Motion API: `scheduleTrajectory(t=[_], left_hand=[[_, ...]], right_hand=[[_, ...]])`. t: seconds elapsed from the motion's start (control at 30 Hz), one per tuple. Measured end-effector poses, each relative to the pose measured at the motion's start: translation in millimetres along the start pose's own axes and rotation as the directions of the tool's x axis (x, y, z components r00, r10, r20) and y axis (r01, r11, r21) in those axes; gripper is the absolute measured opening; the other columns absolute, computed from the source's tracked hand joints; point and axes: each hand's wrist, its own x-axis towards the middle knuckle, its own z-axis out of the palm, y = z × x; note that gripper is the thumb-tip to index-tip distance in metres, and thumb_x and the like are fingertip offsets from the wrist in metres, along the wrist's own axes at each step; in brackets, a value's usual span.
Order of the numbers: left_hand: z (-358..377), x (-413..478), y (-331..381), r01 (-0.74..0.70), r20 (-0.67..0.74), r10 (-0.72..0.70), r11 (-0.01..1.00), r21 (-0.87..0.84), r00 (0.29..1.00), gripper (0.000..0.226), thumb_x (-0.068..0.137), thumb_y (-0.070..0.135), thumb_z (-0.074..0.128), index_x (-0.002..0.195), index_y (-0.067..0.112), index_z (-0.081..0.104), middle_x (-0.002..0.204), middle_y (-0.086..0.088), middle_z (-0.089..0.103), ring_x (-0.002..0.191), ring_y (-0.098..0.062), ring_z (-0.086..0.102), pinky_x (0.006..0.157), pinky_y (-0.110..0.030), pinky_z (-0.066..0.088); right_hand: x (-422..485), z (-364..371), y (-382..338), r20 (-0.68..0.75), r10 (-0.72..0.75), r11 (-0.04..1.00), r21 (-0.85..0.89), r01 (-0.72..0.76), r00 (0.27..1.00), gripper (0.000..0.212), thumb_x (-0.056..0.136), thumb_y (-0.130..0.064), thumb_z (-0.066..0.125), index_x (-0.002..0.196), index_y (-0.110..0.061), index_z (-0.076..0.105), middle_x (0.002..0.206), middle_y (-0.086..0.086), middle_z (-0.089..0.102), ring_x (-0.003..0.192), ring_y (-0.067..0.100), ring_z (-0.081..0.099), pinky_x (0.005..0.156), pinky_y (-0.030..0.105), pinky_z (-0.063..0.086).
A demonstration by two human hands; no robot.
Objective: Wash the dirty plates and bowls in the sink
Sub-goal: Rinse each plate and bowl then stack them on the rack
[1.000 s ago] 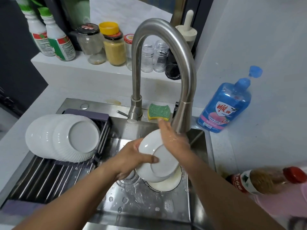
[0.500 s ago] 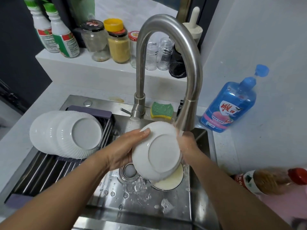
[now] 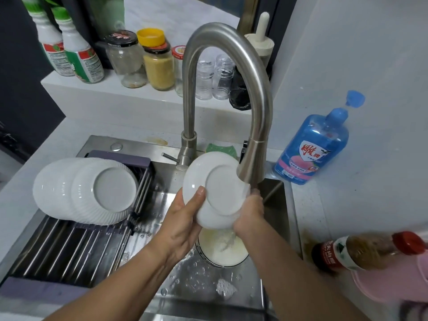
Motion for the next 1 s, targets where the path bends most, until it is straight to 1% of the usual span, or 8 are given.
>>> scheduleTrajectory(t=[0.13,0.33,0.5,0.6,0.67,0.77,0.9,1.0], left_hand=[[-20.6,3.6,1.8,-0.002,0.004,0.002,0.994,0.113,1.000,0.055,0.087,0.014,0.076,0.138,0.011,0.056,0.131,-0.017,0.068,0.113,-0.028,0.070,0.084,-0.038,0.061],[-8.5,17.8,3.7,-0.270,0.029,0.292,0.839,0.472,0.956,0.054,0.084,0.014,0.083,0.133,0.015,0.059,0.123,-0.005,0.072,0.115,-0.023,0.069,0.091,-0.040,0.059],[-6.6,28.7,-15.7,-0.113,-0.086,0.192,0.823,0.557,0.978,0.089,0.078,0.068,0.073,0.152,0.040,0.031,0.145,0.006,0.054,0.128,-0.013,0.057,0.104,-0.044,0.053],[-3.9,33.9,-30.4,-0.072,-0.113,0.241,0.647,0.759,0.964,0.096,0.078,0.089,0.045,0.158,0.047,0.012,0.165,0.003,0.025,0.152,-0.021,0.024,0.125,-0.049,0.023],[8.2,29.4,-36.5,-0.148,0.004,0.330,0.414,0.898,0.944,0.082,0.092,0.077,0.027,0.162,0.040,0.005,0.171,0.008,0.003,0.157,-0.010,-0.004,0.127,-0.038,0.002],[30.9,25.0,-42.3,-0.280,0.200,0.364,0.180,0.943,0.909,0.067,0.100,0.066,0.010,0.162,0.042,0.005,0.171,0.008,-0.006,0.155,-0.004,-0.016,0.128,-0.038,-0.005],[32.7,37.7,-42.8,-0.239,0.197,0.259,0.141,0.961,0.946,0.065,0.096,0.071,-0.002,0.158,0.051,0.000,0.171,0.010,-0.009,0.153,-0.003,-0.020,0.125,-0.041,-0.014],[22.4,45.7,-39.0,-0.081,0.047,0.221,0.150,0.985,0.974,0.072,0.094,0.074,0.000,0.160,0.046,0.004,0.172,0.005,0.002,0.157,-0.011,-0.006,0.127,-0.047,-0.003]], right_hand=[[-2.0,-5.1,-6.1,-0.014,-0.041,0.997,-0.065,0.040,0.999,0.044,0.095,-0.055,0.056,0.116,-0.017,0.063,0.103,0.003,0.068,0.099,0.027,0.062,0.094,0.038,0.047],[-3.8,-7.2,-22.1,0.079,-0.289,0.916,-0.267,0.300,0.954,0.031,0.104,-0.015,0.045,0.120,0.005,0.063,0.075,-0.001,0.052,0.083,0.024,0.054,0.069,0.031,0.045],[-14.2,-10.9,-31.1,0.290,-0.255,0.846,-0.394,0.358,0.922,0.009,0.089,-0.025,0.072,0.095,-0.018,0.073,0.094,0.012,0.074,0.091,0.032,0.072,0.091,0.050,0.058],[-17.6,-15.0,-32.1,0.305,-0.300,0.820,-0.402,0.408,0.904,0.010,0.079,-0.025,0.076,0.087,-0.019,0.074,0.088,0.009,0.076,0.089,0.033,0.074,0.087,0.059,0.059],[-21.9,-20.0,-29.3,0.315,-0.288,0.844,-0.363,0.395,0.904,0.006,0.086,-0.019,0.077,0.081,-0.018,0.074,0.081,0.008,0.076,0.076,0.024,0.075,0.078,0.047,0.062],[-27.6,-26.5,-21.3,0.350,-0.303,0.851,-0.319,0.417,0.886,0.008,0.086,-0.021,0.077,0.083,-0.014,0.076,0.085,0.013,0.076,0.075,0.020,0.071,0.079,0.042,0.059],[-30.5,-32.2,-17.6,0.342,-0.297,0.882,-0.260,0.393,0.892,0.020,0.085,-0.030,0.078,0.092,-0.011,0.075,0.084,0.009,0.078,0.083,0.026,0.076,0.081,0.046,0.060],[-34.7,-39.7,-17.7,0.332,-0.248,0.891,-0.291,0.349,0.910,0.022,0.089,-0.036,0.076,0.079,-0.016,0.072,0.070,0.002,0.075,0.063,0.016,0.071,0.066,0.035,0.060]])
